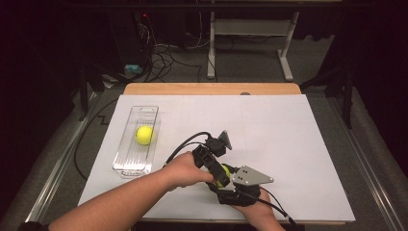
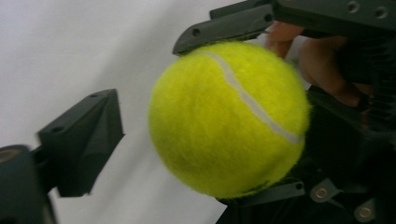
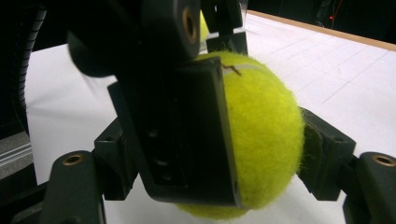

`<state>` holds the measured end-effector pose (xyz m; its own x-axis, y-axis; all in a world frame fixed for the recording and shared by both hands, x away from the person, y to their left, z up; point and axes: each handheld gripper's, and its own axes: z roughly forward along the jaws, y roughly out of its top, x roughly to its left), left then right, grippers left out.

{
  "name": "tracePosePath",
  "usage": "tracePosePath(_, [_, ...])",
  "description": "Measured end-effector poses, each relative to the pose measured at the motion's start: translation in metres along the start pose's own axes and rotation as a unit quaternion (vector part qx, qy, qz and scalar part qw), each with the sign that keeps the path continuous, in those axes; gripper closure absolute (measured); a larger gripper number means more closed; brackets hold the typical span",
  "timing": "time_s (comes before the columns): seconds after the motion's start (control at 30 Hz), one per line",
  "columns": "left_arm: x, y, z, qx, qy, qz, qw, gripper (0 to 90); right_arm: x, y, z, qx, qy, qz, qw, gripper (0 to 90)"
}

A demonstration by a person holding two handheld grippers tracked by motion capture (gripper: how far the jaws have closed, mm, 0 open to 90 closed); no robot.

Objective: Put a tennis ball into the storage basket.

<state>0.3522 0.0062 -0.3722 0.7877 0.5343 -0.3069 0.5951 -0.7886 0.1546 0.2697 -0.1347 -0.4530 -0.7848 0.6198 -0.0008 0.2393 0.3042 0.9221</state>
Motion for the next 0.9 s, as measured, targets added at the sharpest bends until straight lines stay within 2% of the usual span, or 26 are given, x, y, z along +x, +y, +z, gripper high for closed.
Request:
tracePosePath(0.03, [-0.001, 0.000, 0.001, -0.009, -0.004, -0.004, 0.9999, 18.6, 0.000, 0.000, 0.000, 0.000, -0.001, 0.002, 1.0000, 27.1])
tracePosePath(0.13, [-0.002, 0.000, 0.000, -0.009, -0.007, -0.003, 0.9999, 25.5, -0.001, -0.001, 0.001, 0.003, -0.003, 0.004, 1.0000, 27.0])
tracePosePath(0.33, [-0.004, -0.001, 0.001, -0.004, 0.003, -0.003, 1.0000, 26.5, 0.000, -0.001, 0.002, 0.006, -0.001, -0.001, 1.0000, 26.4])
tracePosePath(0.37, [-0.003, -0.001, 0.000, 0.002, 0.004, 0.003, 1.0000, 26.5, 0.000, -0.001, 0.002, 0.006, -0.002, -0.001, 1.0000, 26.1])
tracePosePath(0.47, [-0.004, -0.001, 0.001, -0.003, 0.005, -0.004, 1.0000, 26.6, 0.000, -0.002, 0.003, 0.001, 0.001, 0.001, 1.0000, 25.1])
tracePosePath(0.6, [-0.002, -0.001, -0.001, -0.002, 0.010, -0.005, 0.9999, 26.6, -0.001, -0.003, 0.005, 0.005, -0.002, -0.005, 1.0000, 9.9])
tracePosePath(0.63, [-0.002, -0.001, -0.001, -0.001, 0.012, -0.006, 0.9999, 26.6, -0.001, -0.003, 0.005, 0.006, -0.004, 0.001, 1.0000, 6.4])
tracePosePath(0.7, [0.001, -0.002, -0.002, -0.004, 0.016, -0.009, 0.9998, 26.6, -0.002, -0.004, 0.007, 0.016, -0.008, 0.000, 0.9998, 0.0])
tracePosePath(0.77, [0.003, -0.003, -0.004, -0.003, 0.020, -0.012, 0.9997, 26.6, -0.002, -0.005, 0.007, 0.021, -0.012, 0.007, 0.9997, 0.0])
tracePosePath(0.9, [0.010, -0.007, -0.008, -0.007, 0.026, -0.020, 0.9994, 26.6, -0.006, -0.007, 0.004, 0.018, -0.011, 0.005, 0.9998, 0.0])
